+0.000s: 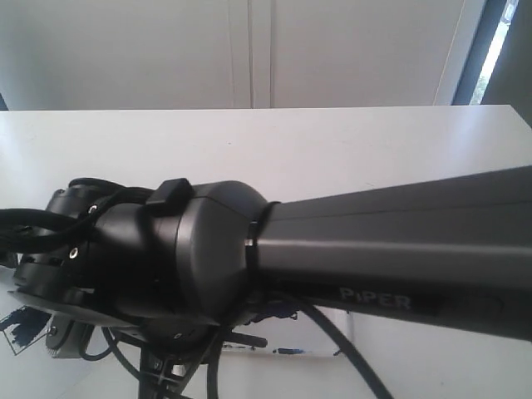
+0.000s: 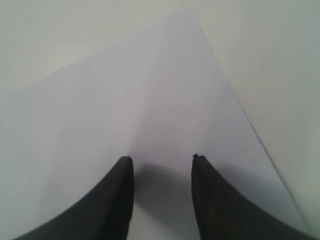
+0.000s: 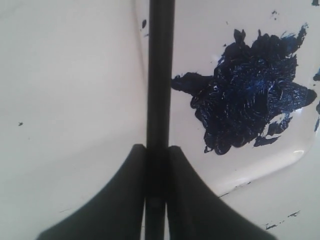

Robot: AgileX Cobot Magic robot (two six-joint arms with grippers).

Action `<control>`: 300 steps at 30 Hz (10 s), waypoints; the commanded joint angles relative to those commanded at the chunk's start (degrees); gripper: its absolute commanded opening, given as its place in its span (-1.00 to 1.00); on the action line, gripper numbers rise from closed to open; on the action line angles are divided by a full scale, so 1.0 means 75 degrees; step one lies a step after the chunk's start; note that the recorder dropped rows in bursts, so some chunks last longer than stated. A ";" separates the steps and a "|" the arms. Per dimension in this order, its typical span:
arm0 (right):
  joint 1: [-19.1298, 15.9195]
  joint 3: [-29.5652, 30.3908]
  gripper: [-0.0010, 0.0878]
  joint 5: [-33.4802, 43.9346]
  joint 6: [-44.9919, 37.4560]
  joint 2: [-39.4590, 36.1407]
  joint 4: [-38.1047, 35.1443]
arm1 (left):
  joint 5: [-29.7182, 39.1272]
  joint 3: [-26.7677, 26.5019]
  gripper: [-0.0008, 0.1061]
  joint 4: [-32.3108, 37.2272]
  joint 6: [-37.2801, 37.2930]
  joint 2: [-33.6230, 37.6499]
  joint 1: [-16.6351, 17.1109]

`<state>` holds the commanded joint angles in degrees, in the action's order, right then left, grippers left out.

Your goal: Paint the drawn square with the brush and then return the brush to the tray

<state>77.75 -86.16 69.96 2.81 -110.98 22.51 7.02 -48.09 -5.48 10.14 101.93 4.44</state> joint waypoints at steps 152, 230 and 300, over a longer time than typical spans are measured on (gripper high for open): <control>-0.0152 -0.1833 -0.98 0.0000 -0.1351 -0.1309 -0.1647 | 0.2966 0.0017 -0.16 0.2048 0.0578 -0.2175 0.1193; -0.0152 -0.1833 -0.98 -0.0724 -0.1374 -0.1142 -0.0763 | 0.0477 0.1531 -0.16 0.2112 0.1938 -0.0569 0.0990; -0.0152 -0.1833 -0.98 -0.1094 -0.1348 -0.1420 -0.0080 | 0.0472 0.1531 -0.21 0.1376 0.1851 -0.0569 0.0990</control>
<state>76.61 -99.90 61.76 -7.30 -121.64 21.91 10.56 -36.61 4.84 24.02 97.66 11.86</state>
